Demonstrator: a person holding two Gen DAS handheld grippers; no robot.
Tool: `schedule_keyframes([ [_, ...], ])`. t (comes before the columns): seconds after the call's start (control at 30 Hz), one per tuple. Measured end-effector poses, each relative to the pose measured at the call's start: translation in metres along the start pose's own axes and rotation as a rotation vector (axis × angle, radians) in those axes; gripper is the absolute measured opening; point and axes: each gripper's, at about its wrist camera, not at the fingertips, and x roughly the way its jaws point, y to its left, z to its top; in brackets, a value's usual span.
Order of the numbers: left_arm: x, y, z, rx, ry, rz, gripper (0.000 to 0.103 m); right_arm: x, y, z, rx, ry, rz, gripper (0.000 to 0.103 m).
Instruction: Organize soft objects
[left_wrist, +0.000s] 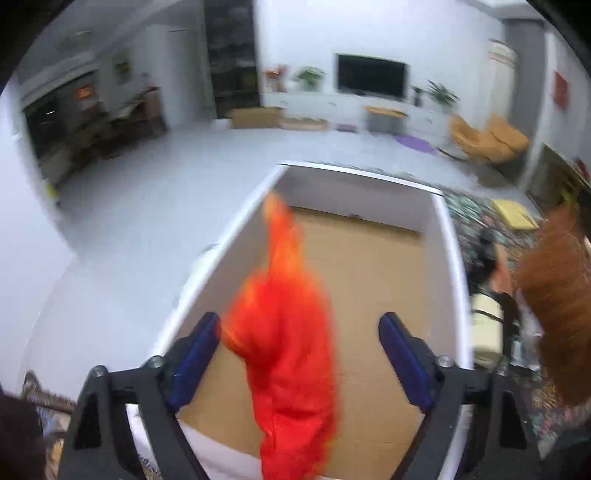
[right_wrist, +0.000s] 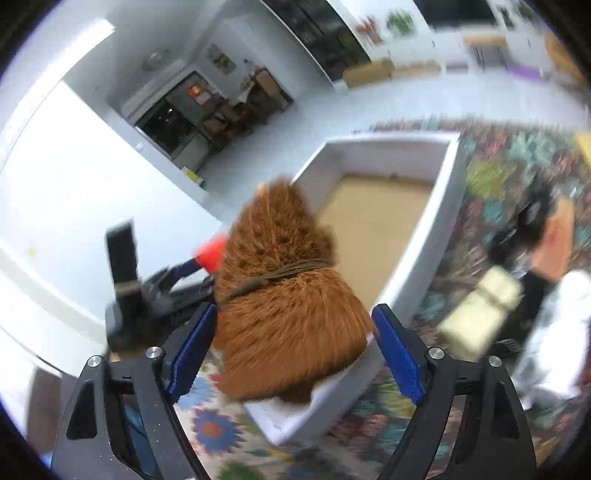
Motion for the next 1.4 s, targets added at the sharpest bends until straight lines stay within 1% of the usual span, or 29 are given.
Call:
schedule_keyframes([
  [0.03, -0.002, 0.004, -0.005, -0.010, -0.006, 0.001, 0.087, -0.002, -0.006, 0.001, 0.010, -0.020, 0.000, 0.087],
  [0.07, -0.006, 0.003, -0.009, -0.015, -0.012, -0.014, 0.087, -0.011, -0.014, -0.003, 0.011, -0.067, -0.021, 0.087],
  [0.13, -0.011, -0.007, -0.015, -0.013, -0.031, -0.046, 0.087, -0.021, -0.027, -0.013, 0.013, -0.117, -0.088, 0.087],
  [0.17, -0.015, -0.019, -0.018, -0.002, -0.043, -0.086, 0.087, -0.030, -0.044, -0.022, 0.025, -0.129, -0.140, 0.087],
  [0.23, -0.026, -0.048, -0.023, 0.033, -0.061, -0.178, 0.087, -0.046, -0.089, -0.052, 0.059, -0.127, -0.309, 0.087],
  [0.27, -0.033, -0.067, -0.026, 0.063, -0.071, -0.236, 0.087, -0.050, -0.098, -0.066, 0.068, -0.130, -0.366, 0.087],
  [0.3, -0.044, -0.095, -0.034, 0.117, -0.084, -0.318, 0.088, -0.060, -0.123, -0.084, 0.096, -0.139, -0.458, 0.087],
  [0.33, -0.051, -0.115, -0.039, 0.154, -0.090, -0.363, 0.089, -0.072, -0.142, -0.101, 0.123, -0.147, -0.521, 0.087],
  [0.37, -0.058, -0.141, -0.049, 0.206, -0.095, -0.420, 0.094, -0.085, -0.170, -0.124, 0.171, -0.154, -0.617, 0.087],
  [0.4, -0.064, -0.165, -0.060, 0.253, -0.095, -0.468, 0.101, -0.095, -0.189, -0.135, 0.206, -0.154, -0.683, 0.087],
  [0.43, -0.067, -0.191, -0.076, 0.301, -0.086, -0.512, 0.103, -0.106, -0.206, -0.145, 0.246, -0.155, -0.749, 0.087],
  [0.47, -0.066, -0.214, -0.091, 0.340, -0.067, -0.540, 0.103, -0.121, -0.232, -0.159, 0.315, -0.163, -0.838, 0.087],
  [0.5, -0.061, -0.237, -0.107, 0.378, -0.039, -0.554, 0.103, -0.130, -0.247, -0.166, 0.363, -0.167, -0.882, 0.087],
  [0.53, -0.049, -0.262, -0.126, 0.412, 0.000, -0.547, 0.103, -0.144, -0.264, -0.173, 0.424, -0.174, -0.923, 0.087],
  [0.57, -0.036, -0.280, -0.142, 0.431, 0.035, -0.530, 0.103, -0.152, -0.276, -0.177, 0.468, -0.183, -0.947, 0.087],
  [0.63, 0.000, -0.304, -0.168, 0.447, 0.112, -0.474, 0.103, -0.161, -0.293, -0.183, 0.517, -0.201, -0.969, 0.087],
  [0.67, 0.015, -0.311, -0.174, 0.450, 0.139, -0.448, 0.103, -0.165, -0.300, -0.185, 0.529, -0.219, -0.972, 0.087],
  [0.73, 0.044, -0.324, -0.181, 0.462, 0.154, -0.384, 0.103, -0.161, -0.312, -0.182, 0.519, -0.244, -0.997, 0.087],
  [0.77, 0.053, -0.329, -0.183, 0.472, 0.152, -0.349, 0.103, -0.154, -0.320, -0.183, 0.493, -0.249, -1.023, 0.088],
  [0.8, 0.061, -0.335, -0.182, 0.479, 0.150, -0.323, 0.103, -0.152, -0.320, -0.183, 0.481, -0.249, -1.038, 0.088],
  [0.87, 0.074, -0.342, -0.175, 0.463, 0.140, -0.329, 0.103, -0.151, -0.314, -0.180, 0.451, -0.228, -1.049, 0.090],
  [0.93, 0.087, -0.351, -0.163, 0.456, 0.140, -0.315, 0.103, -0.145, -0.315, -0.177, 0.433, -0.216, -1.069, 0.092],
  [1.0, 0.099, -0.356, -0.156, 0.449, 0.136, -0.338, 0.103, -0.147, -0.319, -0.176, 0.443, -0.227, -1.060, 0.093],
  [1.07, 0.110, -0.356, -0.149, 0.404, 0.129, -0.371, 0.103, -0.145, -0.316, -0.179, 0.441, -0.228, -1.062, 0.093],
  [1.1, 0.113, -0.355, -0.147, 0.394, 0.124, -0.365, 0.103, -0.143, -0.308, -0.182, 0.440, -0.229, -1.065, 0.093],
  [1.4, 0.114, -0.355, -0.148, 0.391, 0.117, -0.364, 0.103, -0.139, -0.309, -0.183, 0.441, -0.235, -1.071, 0.094],
])
